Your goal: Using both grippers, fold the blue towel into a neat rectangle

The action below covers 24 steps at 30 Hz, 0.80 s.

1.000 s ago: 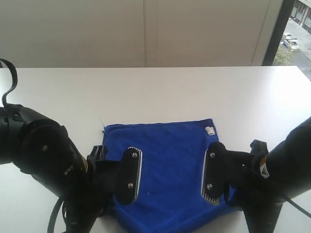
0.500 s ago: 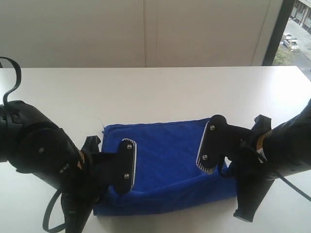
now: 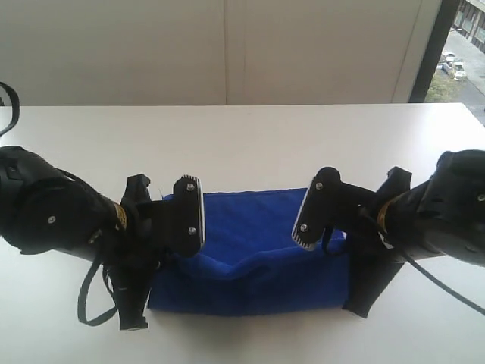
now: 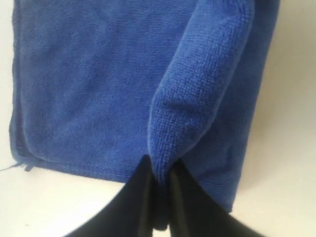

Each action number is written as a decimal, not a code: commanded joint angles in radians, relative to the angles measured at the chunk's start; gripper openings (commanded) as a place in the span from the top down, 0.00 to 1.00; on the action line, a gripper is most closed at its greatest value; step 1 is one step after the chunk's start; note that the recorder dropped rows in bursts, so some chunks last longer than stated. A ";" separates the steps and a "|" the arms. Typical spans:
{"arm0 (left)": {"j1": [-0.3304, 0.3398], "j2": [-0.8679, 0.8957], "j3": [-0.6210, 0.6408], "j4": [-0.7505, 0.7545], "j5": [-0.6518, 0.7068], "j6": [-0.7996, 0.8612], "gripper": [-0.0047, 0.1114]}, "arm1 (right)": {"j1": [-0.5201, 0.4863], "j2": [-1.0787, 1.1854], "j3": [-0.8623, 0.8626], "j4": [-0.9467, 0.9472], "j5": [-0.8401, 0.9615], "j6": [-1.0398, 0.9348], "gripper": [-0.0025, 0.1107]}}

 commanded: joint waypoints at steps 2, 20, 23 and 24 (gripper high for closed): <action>0.026 0.004 -0.003 0.001 -0.105 -0.020 0.83 | 0.000 0.043 -0.050 -0.094 -0.034 0.099 0.98; 0.127 0.156 -0.017 -0.023 -0.452 -0.023 0.83 | -0.068 0.195 -0.189 -0.235 -0.034 0.262 0.98; 0.145 0.185 -0.043 -0.028 -0.454 -0.023 0.83 | -0.085 0.218 -0.201 -0.242 -0.047 0.262 0.98; 0.147 0.194 -0.052 -0.028 -0.454 -0.023 0.83 | -0.091 0.227 -0.201 -0.244 -0.058 0.262 0.98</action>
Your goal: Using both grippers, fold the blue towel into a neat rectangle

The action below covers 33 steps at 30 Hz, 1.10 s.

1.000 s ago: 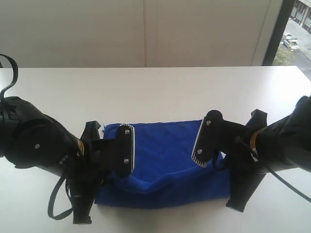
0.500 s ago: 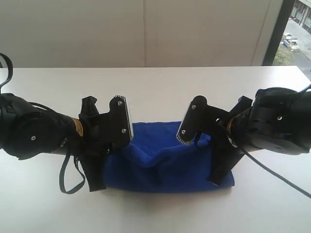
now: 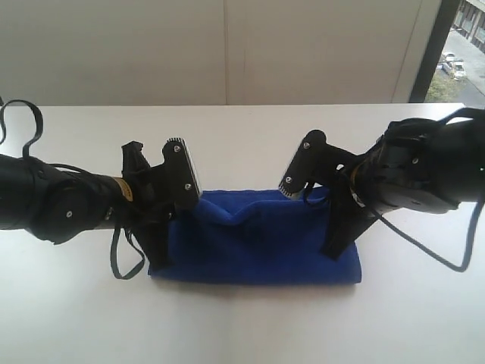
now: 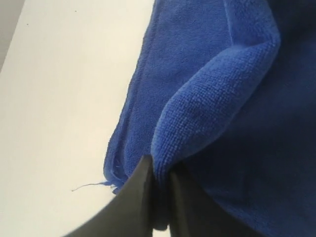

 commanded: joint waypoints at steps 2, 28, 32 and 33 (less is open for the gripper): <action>0.027 0.047 -0.047 -0.017 -0.009 -0.011 0.83 | -0.034 0.042 -0.026 -0.018 -0.048 0.010 0.98; 0.104 0.223 -0.187 -0.035 -0.016 0.001 0.83 | -0.104 0.228 -0.130 -0.039 -0.138 0.010 0.98; 0.106 0.223 -0.187 -0.035 -0.027 0.001 0.83 | -0.104 0.258 -0.132 -0.041 -0.138 0.010 0.98; 0.106 0.225 -0.187 -0.035 -0.040 0.001 0.83 | -0.104 0.265 -0.132 -0.041 -0.138 0.010 0.98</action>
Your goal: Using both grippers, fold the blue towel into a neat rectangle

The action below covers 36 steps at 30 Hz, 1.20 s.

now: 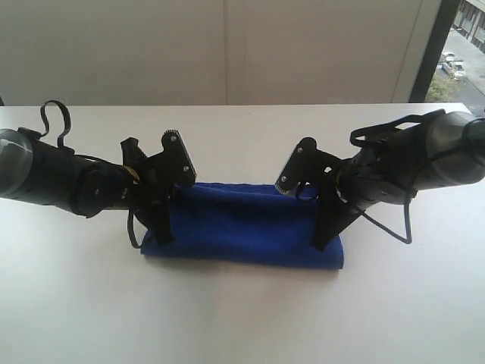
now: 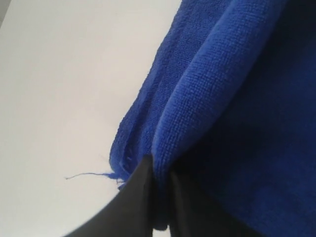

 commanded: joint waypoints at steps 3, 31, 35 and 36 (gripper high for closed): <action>0.004 0.003 -0.005 -0.011 -0.043 -0.003 0.83 | -0.006 0.024 -0.004 -0.012 -0.007 0.007 0.98; 0.004 0.063 -0.005 -0.075 -0.093 0.004 0.68 | -0.036 0.049 -0.086 -0.076 -0.042 0.051 0.97; 0.004 0.063 -0.005 -0.102 -0.093 0.017 0.48 | -0.036 0.063 -0.091 -0.076 -0.031 0.056 0.82; 0.004 0.063 -0.005 -0.111 -0.093 0.022 0.45 | -0.036 0.063 -0.091 -0.076 -0.033 0.058 0.77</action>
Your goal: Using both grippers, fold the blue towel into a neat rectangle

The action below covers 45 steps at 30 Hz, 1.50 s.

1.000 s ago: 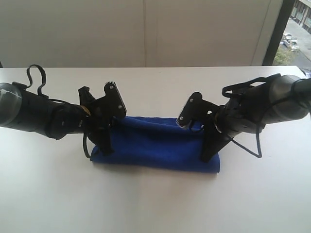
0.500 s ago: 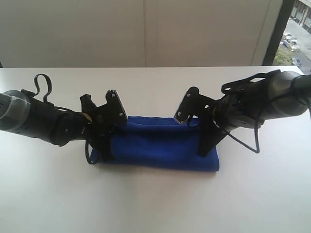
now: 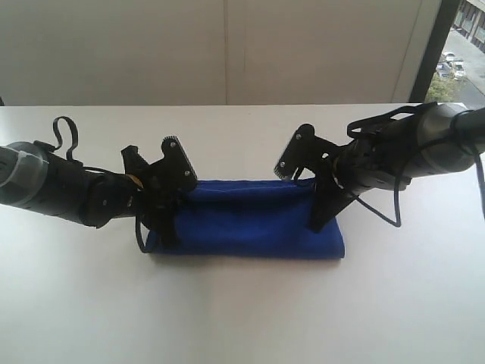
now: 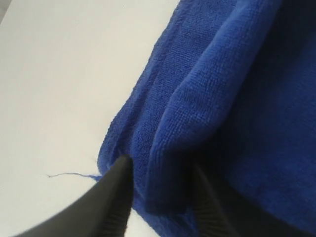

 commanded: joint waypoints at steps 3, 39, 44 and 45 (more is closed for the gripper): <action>0.004 -0.002 -0.005 -0.060 0.007 0.037 0.41 | -0.009 0.007 -0.010 -0.002 -0.006 0.017 0.54; 0.000 -0.129 -0.269 -0.136 0.848 -0.167 0.96 | -0.009 -0.071 -0.274 1.189 0.576 -0.822 0.98; 0.000 -0.048 -0.373 -0.208 0.945 -0.109 0.96 | -0.006 -0.023 -0.303 1.187 0.576 -0.778 0.98; 0.000 -0.036 -0.375 -0.211 0.952 -0.103 0.96 | -0.006 -0.018 -0.303 1.187 0.574 -0.780 0.98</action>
